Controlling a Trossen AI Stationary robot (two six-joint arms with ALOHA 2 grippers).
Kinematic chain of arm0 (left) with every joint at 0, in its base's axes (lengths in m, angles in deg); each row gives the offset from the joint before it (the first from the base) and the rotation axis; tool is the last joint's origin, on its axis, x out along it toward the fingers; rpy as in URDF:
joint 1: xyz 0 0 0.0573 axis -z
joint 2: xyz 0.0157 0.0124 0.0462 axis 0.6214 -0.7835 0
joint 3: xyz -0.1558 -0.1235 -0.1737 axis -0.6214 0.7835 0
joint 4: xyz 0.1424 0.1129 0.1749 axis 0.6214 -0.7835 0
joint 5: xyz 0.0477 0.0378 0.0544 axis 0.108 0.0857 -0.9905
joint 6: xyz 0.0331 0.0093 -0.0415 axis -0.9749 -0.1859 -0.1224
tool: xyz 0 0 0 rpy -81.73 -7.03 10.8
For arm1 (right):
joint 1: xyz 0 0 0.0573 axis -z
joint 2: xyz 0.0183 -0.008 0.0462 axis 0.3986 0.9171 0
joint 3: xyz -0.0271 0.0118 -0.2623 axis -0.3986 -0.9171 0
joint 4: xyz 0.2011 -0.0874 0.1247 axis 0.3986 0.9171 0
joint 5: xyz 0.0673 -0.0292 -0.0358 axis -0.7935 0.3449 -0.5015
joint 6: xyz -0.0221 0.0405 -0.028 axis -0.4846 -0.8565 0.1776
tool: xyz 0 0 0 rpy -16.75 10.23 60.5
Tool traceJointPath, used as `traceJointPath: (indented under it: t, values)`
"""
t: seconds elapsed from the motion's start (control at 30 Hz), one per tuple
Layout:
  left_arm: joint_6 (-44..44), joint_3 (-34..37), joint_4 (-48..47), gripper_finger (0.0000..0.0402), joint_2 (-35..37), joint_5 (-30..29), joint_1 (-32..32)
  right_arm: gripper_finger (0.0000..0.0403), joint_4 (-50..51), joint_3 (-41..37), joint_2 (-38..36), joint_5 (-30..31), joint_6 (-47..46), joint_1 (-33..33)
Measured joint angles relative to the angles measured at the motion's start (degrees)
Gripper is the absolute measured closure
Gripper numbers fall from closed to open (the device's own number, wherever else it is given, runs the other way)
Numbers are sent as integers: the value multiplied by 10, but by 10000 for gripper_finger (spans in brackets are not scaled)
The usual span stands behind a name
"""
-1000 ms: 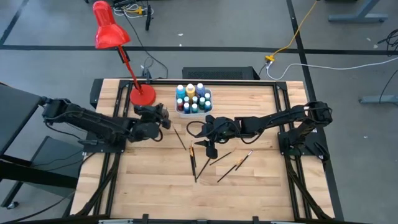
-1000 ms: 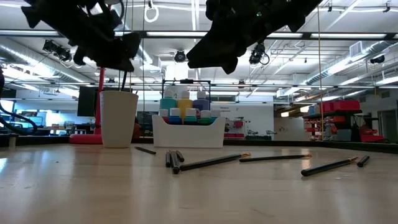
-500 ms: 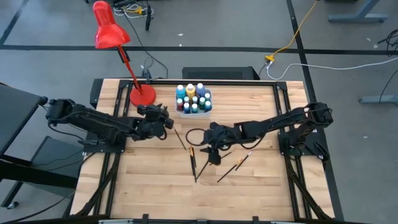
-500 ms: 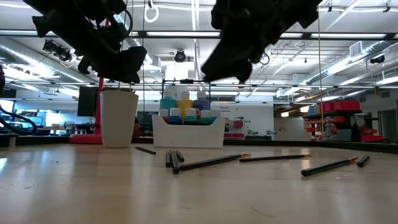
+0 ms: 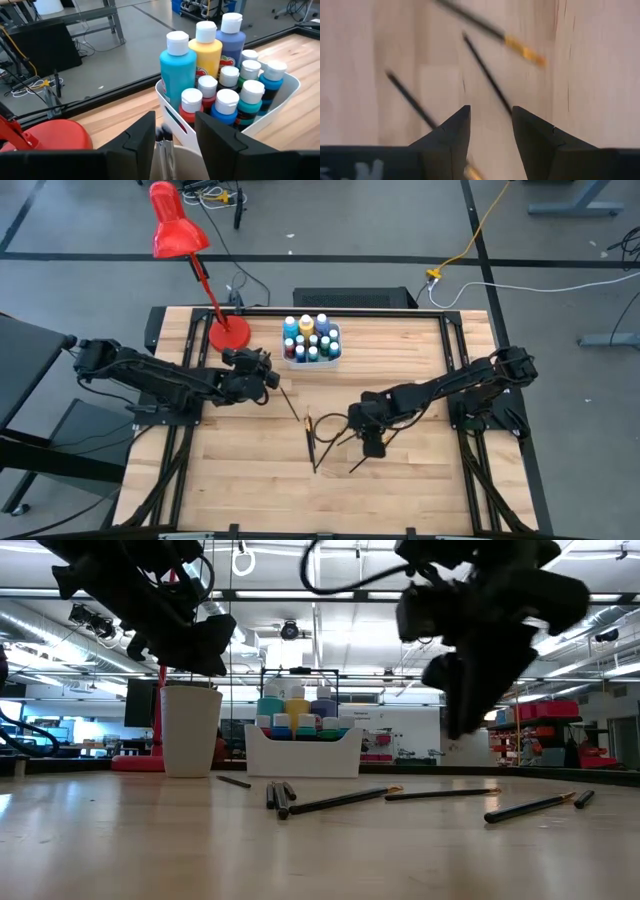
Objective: Pick & Place Paint Supplies
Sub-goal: Put the black paint brush into the white cup
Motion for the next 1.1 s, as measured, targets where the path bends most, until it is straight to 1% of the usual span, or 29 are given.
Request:
traceJointPath:
  t: [0.1, 0.13, 0.23, 0.3, 0.37, 0.47, 0.53, 0.7, 0.83, 1.0, 1.1]
  values:
    - [0, 0, 1, 257, 0, 5, 0, 256, 67, 0, 0, 6, 52, 0]
    - [0, 0, 1, 257, 0, 5, 0, 255, 88, 0, 0, 22, 75, 0]
    - [0, 0, 14, 257, 0, 5, 0, 252, 129, 0, 0, 100, 126, 0]
    - [0, 0, 24, 258, 0, 5, 0, 252, 142, 0, 0, 126, 163, 4]
    - [0, 0, 32, 258, 0, 5, 0, 254, 139, 0, 0, 113, 195, 9]
    - [-3, 0, 40, 258, 0, 5, 0, 259, 136, 0, 8, 57, 217, 23]
    - [-15, 0, 50, 258, 0, 5, 0, 264, 131, 0, 18, 33, 220, 31]
    - [-42, 0, 70, 258, 0, 7, 0, 270, 109, 0, 56, 30, 250, 46]
    - [-63, 0, 85, 258, 0, 12, 0, 270, 113, 2, 89, 28, 266, 56]
    - [-67, 0, 89, 258, 0, 22, 0, 271, 114, 3, 103, 22, 291, 65]
    - [-67, 0, 88, 258, 0, 22, 0, 283, 113, 3, 103, 23, 308, 65]
